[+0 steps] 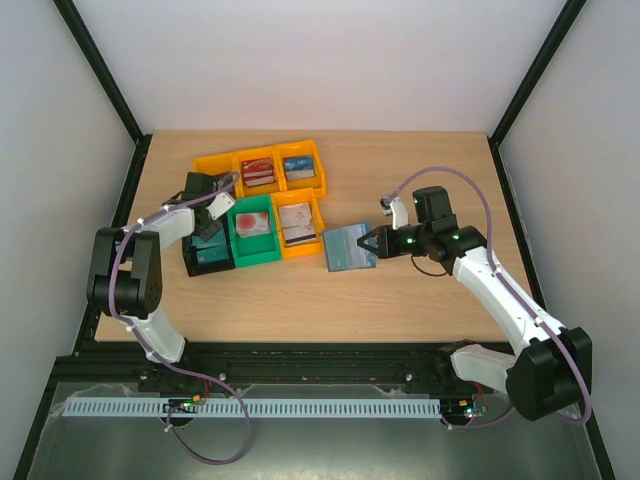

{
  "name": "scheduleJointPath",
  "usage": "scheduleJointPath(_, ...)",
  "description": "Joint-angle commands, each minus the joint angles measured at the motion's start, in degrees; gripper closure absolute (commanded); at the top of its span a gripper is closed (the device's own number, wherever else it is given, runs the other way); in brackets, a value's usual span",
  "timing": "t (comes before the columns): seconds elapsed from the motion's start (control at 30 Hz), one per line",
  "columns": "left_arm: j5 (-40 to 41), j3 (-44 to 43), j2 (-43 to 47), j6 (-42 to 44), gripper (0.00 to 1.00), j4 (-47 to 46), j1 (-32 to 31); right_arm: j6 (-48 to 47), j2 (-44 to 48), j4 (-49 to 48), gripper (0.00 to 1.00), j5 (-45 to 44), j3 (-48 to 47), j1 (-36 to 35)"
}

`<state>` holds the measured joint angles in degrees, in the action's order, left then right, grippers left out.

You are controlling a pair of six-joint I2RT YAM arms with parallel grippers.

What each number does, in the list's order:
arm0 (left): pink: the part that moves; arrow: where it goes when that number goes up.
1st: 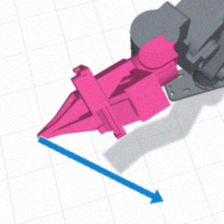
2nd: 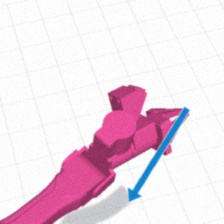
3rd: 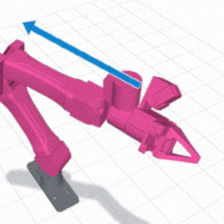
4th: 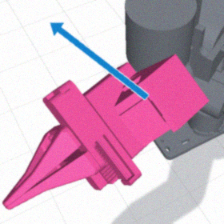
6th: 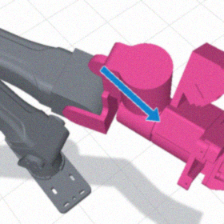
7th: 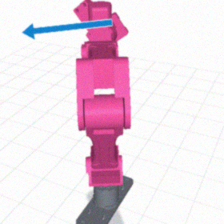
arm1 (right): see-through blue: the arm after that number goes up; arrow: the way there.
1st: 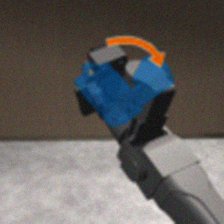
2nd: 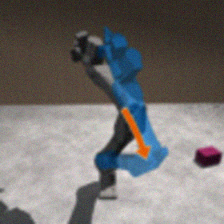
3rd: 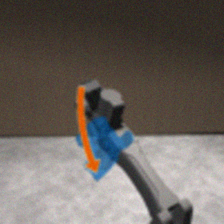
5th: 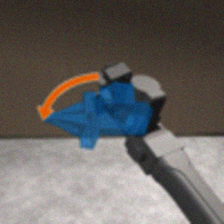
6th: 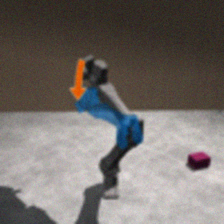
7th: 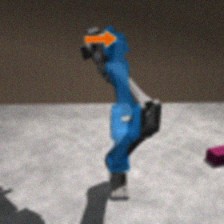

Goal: Take the credit cards out of the card holder

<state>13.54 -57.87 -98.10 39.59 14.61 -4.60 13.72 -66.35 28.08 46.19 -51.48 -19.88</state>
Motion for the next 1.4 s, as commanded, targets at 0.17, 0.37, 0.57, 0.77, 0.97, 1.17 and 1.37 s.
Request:
scheduleJointPath(0.17, -4.4, 2.2, 0.8, -0.1, 0.76, 2.3, 0.7, -1.2, 1.2, 0.8, 0.98, 1.0, -2.1, 0.1)
scheduleJointPath(0.37, -9.0, -2.8, 6.1, -2.9, 0.75, 7.5, 0.7, -1.9, 1.6, 0.7, 0.98, 3.5, -2.9, 0.1)
scheduleJointPath(0.57, -24.1, -9.7, 15.8, -8.2, 0.53, 17.1, 0.1, 0.8, 5.4, -7.2, 0.98, 12.6, -2.2, 0.1)
scheduleJointPath(0.77, -55.5, -18.2, 20.0, -8.3, 0.01, 33.1, -1.8, 11.7, 8.5, -27.6, 0.98, 21.5, -0.1, 0.1)
scheduleJointPath(0.97, -71.9, -26.5, 18.5, -7.8, 0.01, 42.8, -7.0, 17.6, 10.4, -41.4, 0.98, 25.1, -0.4, 0.1)
scheduleJointPath(1.17, -83.0, -28.3, 18.6, -11.2, 0.01, 40.5, -10.2, 20.4, 10.9, -46.0, 0.98, 24.7, -0.2, 0.0)
scheduleJointPath(1.37, -82.1, -28.5, 17.9, -13.2, 0.02, 38.8, -13.7, 20.7, 10.0, -46.7, 0.98, 24.8, 0.0, -0.1)
